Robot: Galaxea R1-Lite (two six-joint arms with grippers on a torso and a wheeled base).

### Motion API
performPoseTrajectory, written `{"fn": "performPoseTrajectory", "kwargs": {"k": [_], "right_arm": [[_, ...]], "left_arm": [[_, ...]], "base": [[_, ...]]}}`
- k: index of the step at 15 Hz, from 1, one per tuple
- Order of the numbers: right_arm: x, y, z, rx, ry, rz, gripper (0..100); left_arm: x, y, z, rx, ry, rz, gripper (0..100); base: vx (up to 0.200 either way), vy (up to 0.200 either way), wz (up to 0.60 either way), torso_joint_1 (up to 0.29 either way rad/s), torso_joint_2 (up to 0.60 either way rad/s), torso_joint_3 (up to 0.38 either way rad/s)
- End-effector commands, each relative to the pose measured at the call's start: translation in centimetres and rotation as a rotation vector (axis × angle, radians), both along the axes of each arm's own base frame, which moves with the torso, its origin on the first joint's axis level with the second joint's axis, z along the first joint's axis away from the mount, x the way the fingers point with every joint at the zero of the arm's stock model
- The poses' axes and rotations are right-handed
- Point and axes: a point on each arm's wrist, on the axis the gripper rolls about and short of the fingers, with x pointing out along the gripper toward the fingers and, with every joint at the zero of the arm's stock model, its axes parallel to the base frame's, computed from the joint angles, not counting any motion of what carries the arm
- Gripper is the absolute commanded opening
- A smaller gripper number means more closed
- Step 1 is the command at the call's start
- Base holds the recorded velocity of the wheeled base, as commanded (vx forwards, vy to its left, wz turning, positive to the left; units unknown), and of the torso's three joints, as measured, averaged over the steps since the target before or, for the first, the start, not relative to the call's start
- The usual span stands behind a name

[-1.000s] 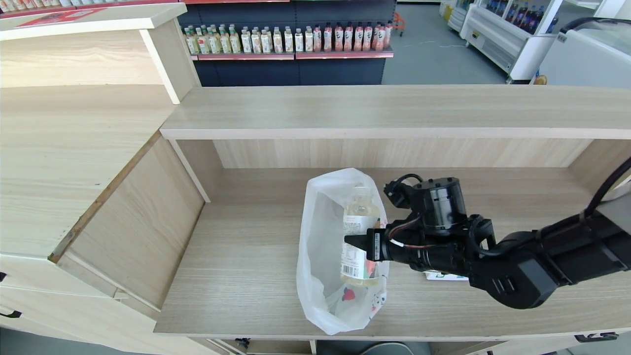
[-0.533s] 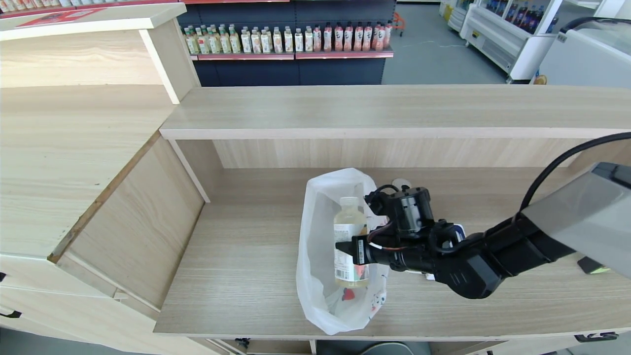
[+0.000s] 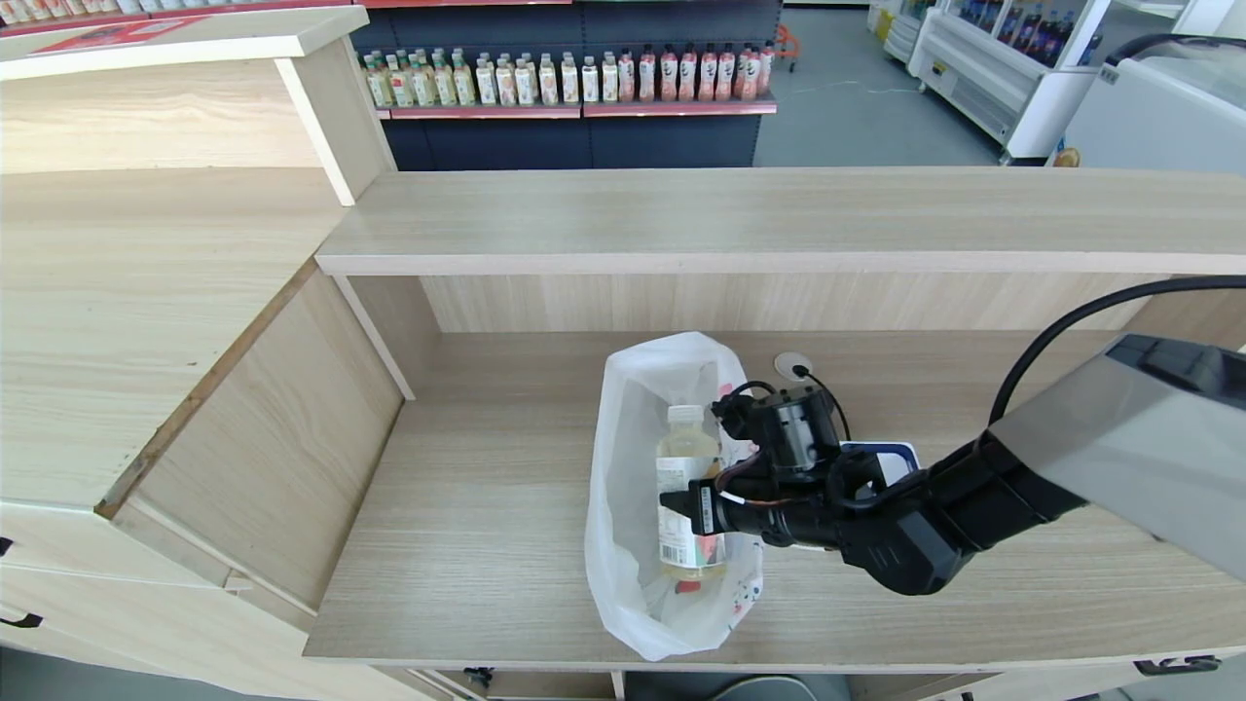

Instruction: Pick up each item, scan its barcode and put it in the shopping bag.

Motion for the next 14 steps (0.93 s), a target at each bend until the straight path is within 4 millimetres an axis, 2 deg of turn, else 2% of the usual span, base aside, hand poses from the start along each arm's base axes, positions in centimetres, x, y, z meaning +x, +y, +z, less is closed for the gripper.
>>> {"fn": "performPoseTrajectory", "kwargs": {"k": [1, 3, 5, 8, 10, 12, 13, 14], "right_arm": [[-0.1, 0.1, -0.3, -0.006, 0.009, 0.002, 100], [-0.1, 0.1, -0.1, 0.004, 0.006, -0.002, 100], [0.0, 0.1, 1.8, 0.067, -0.059, 0.003, 100], [-1.6, -1.5, 7.7, 0.175, -0.159, 0.028, 100], [-3.4, -4.9, 11.4, 0.211, -0.239, -0.020, 100], [-5.6, -9.0, 14.0, 0.206, -0.320, -0.084, 100], [-6.8, -11.6, 15.2, 0.143, -0.363, -0.142, 100], [-7.6, -13.9, 15.6, 0.051, -0.362, -0.213, 100]], "left_arm": [[0.0, 0.0, 0.0, 0.000, 0.000, 0.000, 100], [0.0, 0.0, 0.0, 0.000, 0.000, 0.000, 100], [0.0, 0.0, 0.0, 0.000, 0.000, 0.000, 100], [0.0, 0.0, 0.0, 0.000, 0.000, 0.000, 100], [0.0, 0.0, 0.0, 0.000, 0.000, 0.000, 100], [0.0, 0.0, 0.0, 0.000, 0.000, 0.000, 100], [0.0, 0.0, 0.0, 0.000, 0.000, 0.000, 100], [0.0, 0.0, 0.0, 0.000, 0.000, 0.000, 100]], "base": [[0.000, 0.000, 0.00, 0.000, 0.00, 0.000], [0.000, 0.000, 0.00, 0.000, 0.00, 0.000], [0.000, 0.000, 0.00, 0.000, 0.00, 0.000], [0.000, 0.000, 0.00, 0.000, 0.00, 0.000], [0.000, 0.000, 0.00, 0.000, 0.00, 0.000], [0.000, 0.000, 0.00, 0.000, 0.00, 0.000], [0.000, 0.000, 0.00, 0.000, 0.00, 0.000], [0.000, 0.000, 0.00, 0.000, 0.00, 0.000]]}}
